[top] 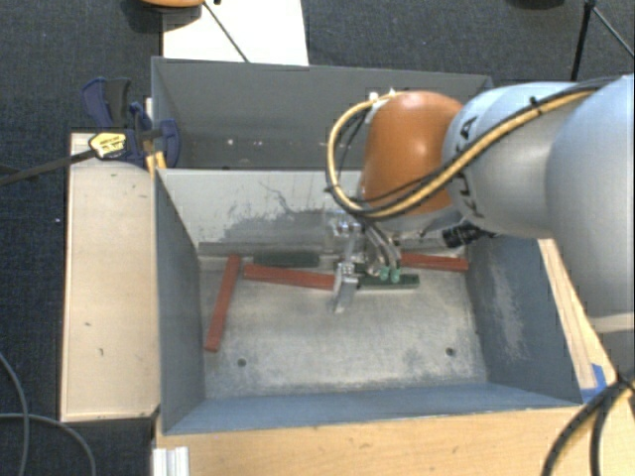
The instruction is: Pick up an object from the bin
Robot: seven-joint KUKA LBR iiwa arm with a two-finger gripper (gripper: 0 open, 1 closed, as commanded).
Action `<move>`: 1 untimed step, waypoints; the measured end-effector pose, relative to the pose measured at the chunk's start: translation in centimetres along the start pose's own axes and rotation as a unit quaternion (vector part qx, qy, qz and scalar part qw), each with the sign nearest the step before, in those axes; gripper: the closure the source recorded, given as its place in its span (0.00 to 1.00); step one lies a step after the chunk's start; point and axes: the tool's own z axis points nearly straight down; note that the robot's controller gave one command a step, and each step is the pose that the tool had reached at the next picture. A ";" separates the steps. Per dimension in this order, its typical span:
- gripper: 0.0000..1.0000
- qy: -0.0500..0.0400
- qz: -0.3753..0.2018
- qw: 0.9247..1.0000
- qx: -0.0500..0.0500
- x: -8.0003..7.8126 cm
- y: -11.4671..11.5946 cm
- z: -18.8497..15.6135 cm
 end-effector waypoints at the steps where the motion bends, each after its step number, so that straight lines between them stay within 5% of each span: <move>1: 0.00 0.002 0.056 0.998 0.000 2.7 4.4 4.2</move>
Offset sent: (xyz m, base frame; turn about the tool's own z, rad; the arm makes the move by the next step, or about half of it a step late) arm -0.0006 -0.0054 -0.0552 -0.0832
